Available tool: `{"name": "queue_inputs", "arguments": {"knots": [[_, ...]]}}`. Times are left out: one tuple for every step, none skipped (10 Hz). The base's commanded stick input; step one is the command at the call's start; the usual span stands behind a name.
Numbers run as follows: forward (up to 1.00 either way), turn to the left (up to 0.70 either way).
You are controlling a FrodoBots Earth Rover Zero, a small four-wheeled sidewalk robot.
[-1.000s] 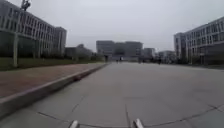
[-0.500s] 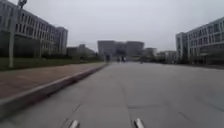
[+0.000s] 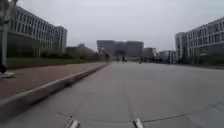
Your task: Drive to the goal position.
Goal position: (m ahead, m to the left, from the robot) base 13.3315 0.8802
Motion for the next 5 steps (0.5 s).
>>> {"name": "queue_inputs", "arguments": {"knots": [[0.7,-0.11],[0.7,-0.04],[0.7,-0.04],[0.7,-0.04],[0.7,-0.04]]}}
